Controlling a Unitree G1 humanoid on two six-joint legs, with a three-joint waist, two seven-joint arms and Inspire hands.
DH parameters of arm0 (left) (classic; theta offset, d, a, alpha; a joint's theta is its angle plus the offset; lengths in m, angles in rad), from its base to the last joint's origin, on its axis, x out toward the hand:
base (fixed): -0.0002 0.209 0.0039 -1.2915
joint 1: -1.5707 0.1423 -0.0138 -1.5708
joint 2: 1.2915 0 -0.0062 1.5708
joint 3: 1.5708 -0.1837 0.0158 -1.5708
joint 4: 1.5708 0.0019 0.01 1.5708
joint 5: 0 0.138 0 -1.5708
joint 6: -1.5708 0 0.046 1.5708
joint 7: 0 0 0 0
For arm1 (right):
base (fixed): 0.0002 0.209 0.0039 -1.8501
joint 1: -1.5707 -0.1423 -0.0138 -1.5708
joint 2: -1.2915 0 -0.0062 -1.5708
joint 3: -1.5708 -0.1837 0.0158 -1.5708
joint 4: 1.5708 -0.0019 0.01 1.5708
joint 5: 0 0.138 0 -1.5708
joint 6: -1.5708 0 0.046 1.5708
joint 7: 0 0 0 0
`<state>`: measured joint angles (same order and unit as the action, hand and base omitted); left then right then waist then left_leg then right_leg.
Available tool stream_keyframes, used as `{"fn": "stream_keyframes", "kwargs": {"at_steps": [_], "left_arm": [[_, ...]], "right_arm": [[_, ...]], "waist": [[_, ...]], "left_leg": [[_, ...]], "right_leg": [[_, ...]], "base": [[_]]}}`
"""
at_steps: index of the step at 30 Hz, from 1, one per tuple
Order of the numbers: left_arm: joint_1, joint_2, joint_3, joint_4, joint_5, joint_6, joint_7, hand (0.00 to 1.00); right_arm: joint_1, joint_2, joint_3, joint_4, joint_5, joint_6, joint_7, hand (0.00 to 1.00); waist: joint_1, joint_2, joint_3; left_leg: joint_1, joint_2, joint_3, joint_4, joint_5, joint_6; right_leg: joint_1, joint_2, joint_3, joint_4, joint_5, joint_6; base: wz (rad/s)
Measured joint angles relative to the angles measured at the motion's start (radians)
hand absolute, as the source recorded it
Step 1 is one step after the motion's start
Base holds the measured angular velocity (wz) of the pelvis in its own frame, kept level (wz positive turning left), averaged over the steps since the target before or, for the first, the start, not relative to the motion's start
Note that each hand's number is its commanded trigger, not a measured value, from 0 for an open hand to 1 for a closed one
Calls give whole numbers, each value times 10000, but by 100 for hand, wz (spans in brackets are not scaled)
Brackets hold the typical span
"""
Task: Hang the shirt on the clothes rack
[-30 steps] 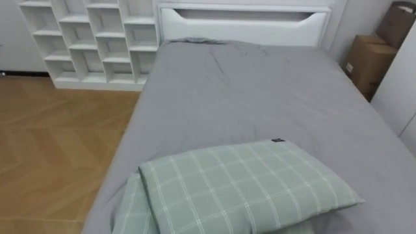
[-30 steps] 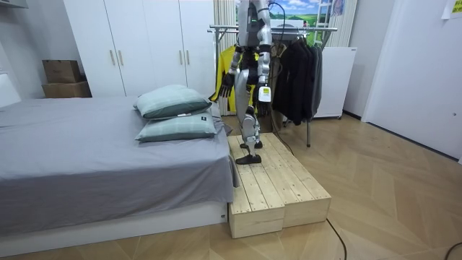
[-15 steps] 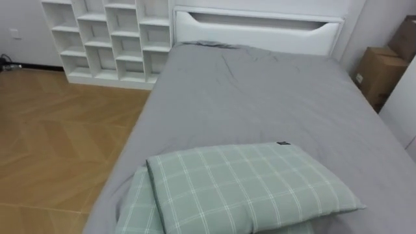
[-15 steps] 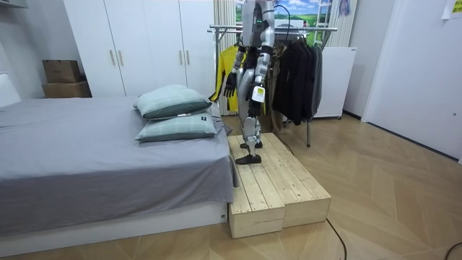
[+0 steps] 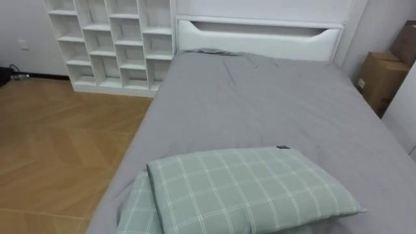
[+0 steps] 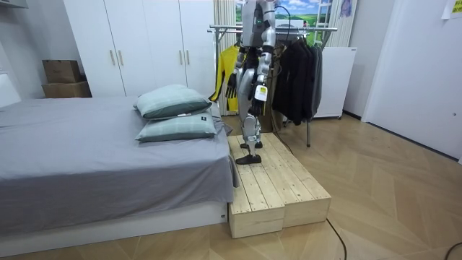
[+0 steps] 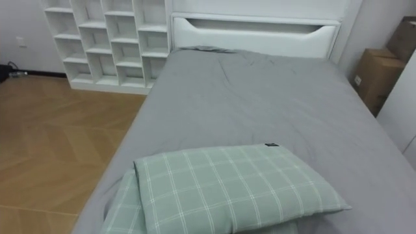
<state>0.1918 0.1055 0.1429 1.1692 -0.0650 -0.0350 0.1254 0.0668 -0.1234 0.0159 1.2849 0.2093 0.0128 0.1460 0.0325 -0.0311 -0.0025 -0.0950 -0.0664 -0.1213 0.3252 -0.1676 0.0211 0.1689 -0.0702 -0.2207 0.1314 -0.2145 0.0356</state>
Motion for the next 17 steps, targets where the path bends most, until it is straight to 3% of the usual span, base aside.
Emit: {"fn": "stream_keyframes", "kwargs": {"at_steps": [6,17], "left_arm": [[-21,-5,-74,-1,-12,-1,0,0],[-46,-9,-70,-10,108,1,-1,0]], "right_arm": [[-201,-7,14,-12,-69,7,94,0],[-189,-3,1,-1,112,18,53,0]], "waist": [[-4,162,100],[-43,121,120]], "left_leg": [[-70,15,212,-47,-7,11],[62,-6,368,-247,-11,24]], "right_leg": [[-109,-44,62,18,-14,12],[13,-99,171,15,-25,32]], "base": [[-2],[0]]}}
